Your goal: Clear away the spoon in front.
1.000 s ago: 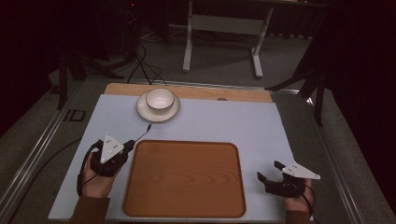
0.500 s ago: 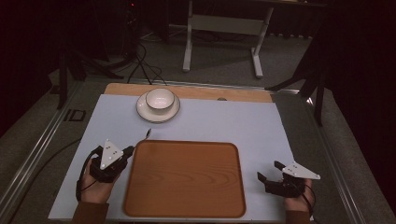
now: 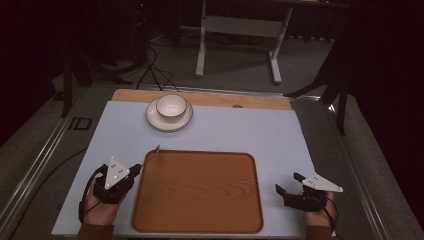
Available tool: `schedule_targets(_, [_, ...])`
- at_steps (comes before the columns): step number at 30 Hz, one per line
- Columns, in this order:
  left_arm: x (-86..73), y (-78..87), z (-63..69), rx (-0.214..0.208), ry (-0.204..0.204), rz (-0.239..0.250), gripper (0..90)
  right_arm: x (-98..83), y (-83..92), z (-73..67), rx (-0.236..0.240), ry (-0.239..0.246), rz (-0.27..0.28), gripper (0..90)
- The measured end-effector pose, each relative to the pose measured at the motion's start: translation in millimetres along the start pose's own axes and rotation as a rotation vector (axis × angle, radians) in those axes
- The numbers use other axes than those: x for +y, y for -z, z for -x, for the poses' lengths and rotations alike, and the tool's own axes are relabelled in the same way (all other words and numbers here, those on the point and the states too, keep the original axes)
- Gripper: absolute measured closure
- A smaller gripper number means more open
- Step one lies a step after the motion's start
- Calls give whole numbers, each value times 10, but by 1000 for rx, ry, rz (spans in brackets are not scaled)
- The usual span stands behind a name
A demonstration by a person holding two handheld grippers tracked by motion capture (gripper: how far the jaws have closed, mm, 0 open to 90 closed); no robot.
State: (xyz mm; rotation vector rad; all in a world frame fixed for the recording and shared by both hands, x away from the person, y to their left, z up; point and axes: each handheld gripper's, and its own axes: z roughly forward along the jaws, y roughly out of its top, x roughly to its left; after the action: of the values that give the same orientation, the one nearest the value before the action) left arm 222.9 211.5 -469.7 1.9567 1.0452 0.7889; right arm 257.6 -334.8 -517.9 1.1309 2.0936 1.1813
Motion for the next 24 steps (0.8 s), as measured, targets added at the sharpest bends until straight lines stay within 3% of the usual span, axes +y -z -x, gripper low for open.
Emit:
schedule_targets(9, [-69, 46, 12, 7, -5, -20, 886, 0, -2, -1, -1, 0, -1, 154])
schedule_targets(12, [-89, 18, 32, 12, -28, -42, 883, 0, -2, -3, 0, 1, -2, 154])
schedule_targets(24, [-144, -15, 166, -23, -66, -60, 829, 0, 5, 3, -3, -2, 0, 154])
